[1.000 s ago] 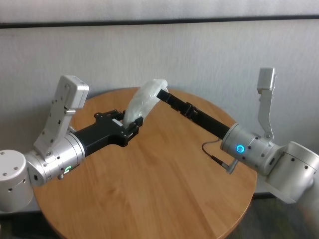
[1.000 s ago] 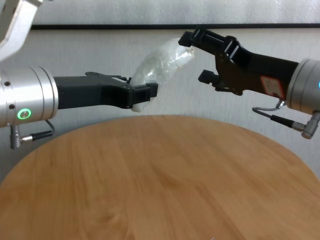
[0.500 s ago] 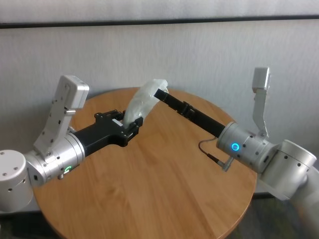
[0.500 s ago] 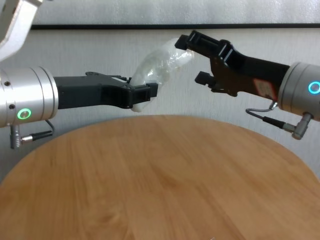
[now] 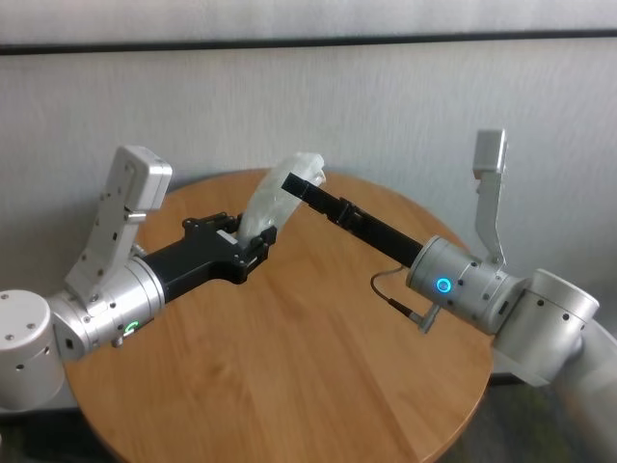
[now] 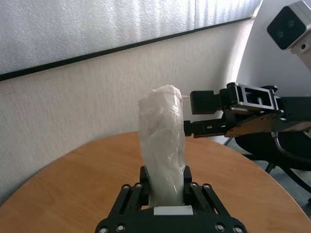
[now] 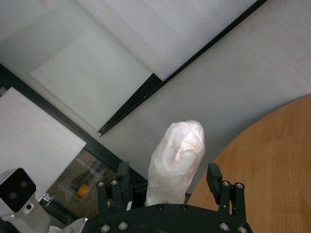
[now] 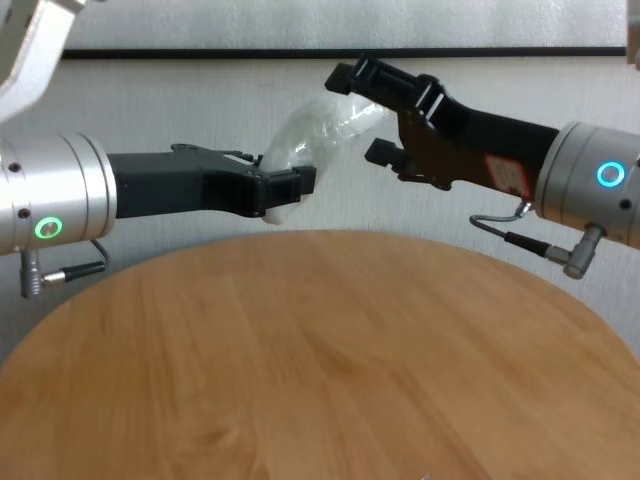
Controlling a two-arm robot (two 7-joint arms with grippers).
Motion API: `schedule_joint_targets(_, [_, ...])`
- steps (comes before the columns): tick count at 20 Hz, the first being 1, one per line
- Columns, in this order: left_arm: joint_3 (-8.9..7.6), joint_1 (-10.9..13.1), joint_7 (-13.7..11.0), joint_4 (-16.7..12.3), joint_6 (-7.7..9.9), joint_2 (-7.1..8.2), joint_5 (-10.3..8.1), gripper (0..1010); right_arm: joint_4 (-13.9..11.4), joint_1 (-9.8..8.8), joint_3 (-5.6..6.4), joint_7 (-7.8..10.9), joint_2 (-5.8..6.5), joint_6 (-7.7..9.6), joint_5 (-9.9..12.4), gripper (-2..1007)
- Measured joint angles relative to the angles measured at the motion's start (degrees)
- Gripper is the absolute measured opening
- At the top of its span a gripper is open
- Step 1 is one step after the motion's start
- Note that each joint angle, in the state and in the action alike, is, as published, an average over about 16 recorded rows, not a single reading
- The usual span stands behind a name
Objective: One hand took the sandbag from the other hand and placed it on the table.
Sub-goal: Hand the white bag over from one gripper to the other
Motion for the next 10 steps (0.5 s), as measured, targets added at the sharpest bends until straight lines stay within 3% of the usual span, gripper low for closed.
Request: schedule_joint_targets(10, [0.00, 0.0, 0.0, 0.0, 0.00, 0.00, 0.00, 400, 1.9, 1.93, -2.16, 0.66, -0.20, 0.03, 0.6, 1002])
